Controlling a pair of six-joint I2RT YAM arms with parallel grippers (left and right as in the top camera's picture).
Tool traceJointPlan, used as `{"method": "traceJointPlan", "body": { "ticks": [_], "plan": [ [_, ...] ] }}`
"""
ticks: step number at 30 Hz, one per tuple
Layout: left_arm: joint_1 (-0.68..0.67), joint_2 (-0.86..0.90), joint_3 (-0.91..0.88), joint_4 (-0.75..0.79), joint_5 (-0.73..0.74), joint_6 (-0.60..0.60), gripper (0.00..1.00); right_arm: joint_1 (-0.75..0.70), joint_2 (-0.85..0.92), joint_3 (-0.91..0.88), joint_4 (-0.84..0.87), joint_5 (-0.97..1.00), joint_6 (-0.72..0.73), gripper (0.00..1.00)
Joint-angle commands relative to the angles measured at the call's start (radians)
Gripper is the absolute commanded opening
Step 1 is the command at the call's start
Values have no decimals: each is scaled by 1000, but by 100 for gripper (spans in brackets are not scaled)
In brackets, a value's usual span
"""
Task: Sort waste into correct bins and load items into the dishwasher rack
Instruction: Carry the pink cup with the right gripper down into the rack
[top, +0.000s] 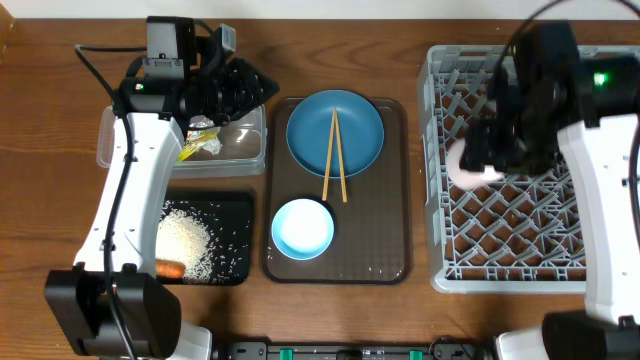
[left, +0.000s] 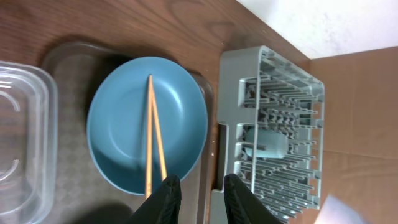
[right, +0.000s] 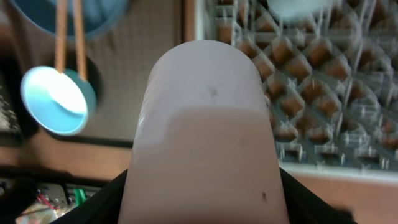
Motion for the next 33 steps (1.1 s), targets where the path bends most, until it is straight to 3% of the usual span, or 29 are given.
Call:
{"method": "traceJointPlan", "body": {
  "ticks": [1, 7, 15, 33],
  "plan": [
    [2, 3, 14, -5, -37, 27, 26, -10, -53, -113, -2, 65, 43, 1],
    [2, 3, 14, -6, -37, 27, 26, -10, -61, -234, 27, 139, 58, 1],
    [2, 3, 14, -29, -36, 26, 26, -19, -60, -378, 193, 142, 57, 1],
    [2, 3, 14, -39, -36, 26, 26, -43, -55, -471, 357, 156, 27, 2]
  ]
}}
